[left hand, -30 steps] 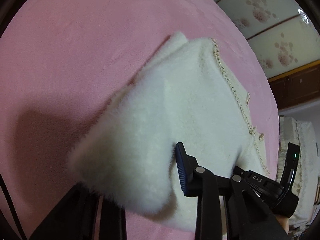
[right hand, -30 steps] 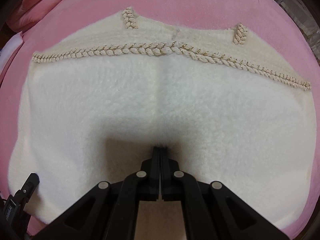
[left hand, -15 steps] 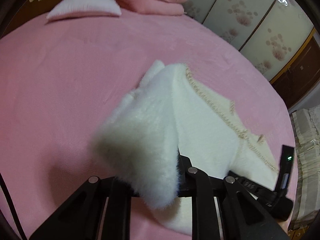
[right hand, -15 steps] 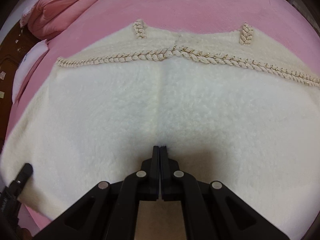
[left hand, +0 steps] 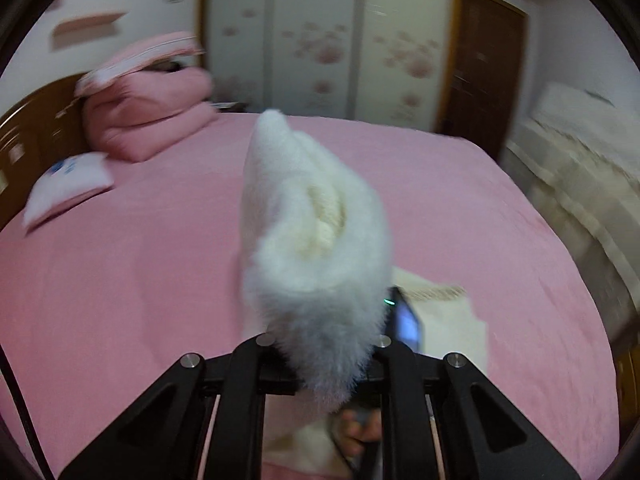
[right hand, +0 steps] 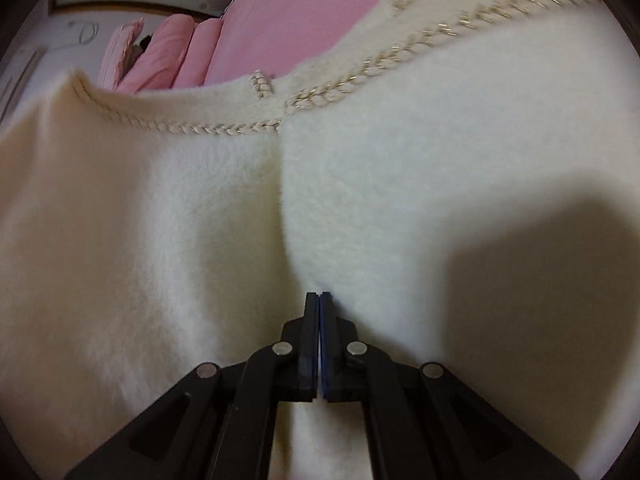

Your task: Fold large clothes

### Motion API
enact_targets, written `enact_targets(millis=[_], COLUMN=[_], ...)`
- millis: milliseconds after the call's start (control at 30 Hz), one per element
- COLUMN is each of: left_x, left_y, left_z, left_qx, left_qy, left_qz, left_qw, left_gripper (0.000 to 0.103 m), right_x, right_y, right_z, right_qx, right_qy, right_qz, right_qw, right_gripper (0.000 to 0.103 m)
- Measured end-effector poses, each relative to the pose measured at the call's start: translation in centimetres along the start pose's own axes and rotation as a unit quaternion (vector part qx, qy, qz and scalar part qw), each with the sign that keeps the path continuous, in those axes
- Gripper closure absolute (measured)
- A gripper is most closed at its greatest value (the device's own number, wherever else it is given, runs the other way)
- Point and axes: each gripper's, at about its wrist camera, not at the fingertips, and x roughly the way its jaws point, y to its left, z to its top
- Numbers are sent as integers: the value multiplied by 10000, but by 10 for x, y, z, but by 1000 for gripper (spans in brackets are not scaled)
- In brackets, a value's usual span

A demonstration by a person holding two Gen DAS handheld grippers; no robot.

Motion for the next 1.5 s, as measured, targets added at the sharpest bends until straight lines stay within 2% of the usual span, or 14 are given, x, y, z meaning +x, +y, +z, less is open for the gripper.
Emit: enact_targets(millis=[133, 300, 467, 567, 800, 867, 967, 1100, 1267, 1500], left_x=[10, 7, 7, 8, -7, -9, -8, -3, 8, 24], left_y=[-54, -94, -101, -100, -109, -111, -114, -107, -106, -113], left_z=[-19, -38, -39, -36, -46, -47, -48, -46, -55, -81], left_qx=[479, 1225, 1383, 1443, 1479, 1494, 1435, 1303, 1169, 1121], left_qy=[573, 580, 546, 518, 140, 65, 66, 211, 504, 951], left_qz=[-567, -556, -578, -530, -628, -602, -636, -793, -882, -1031], left_qw=[9956, 9892, 9872, 9867, 9869, 9869, 9876, 9881, 9879, 9838], left_gripper=[91, 91, 91, 91, 90, 90, 90, 90, 90, 91], right_x=[-12, -29, -35, -37, -52, -62, -84, -120, -159, -221], right_y=[-30, -63, -67, -67, -69, -66, -62, -71, -87, -114], right_z=[-8, -21, -26, -23, 5, 17, 36, 66, 89, 91], right_qx=[201, 375, 347, 450, 503, 311, -19, -1, -275, -131], right_qy=[80, 65, 125, 310, 744, 771, 539, 0, -134, -672], right_qz=[437, 972, 833, 771, 670, 469, 162, -181, -696, -592], right_qw=[9988, 9945, 9958, 9955, 9937, 9954, 9984, 9998, 9971, 9959], right_gripper=[103, 103, 103, 103, 103, 103, 103, 103, 101, 101])
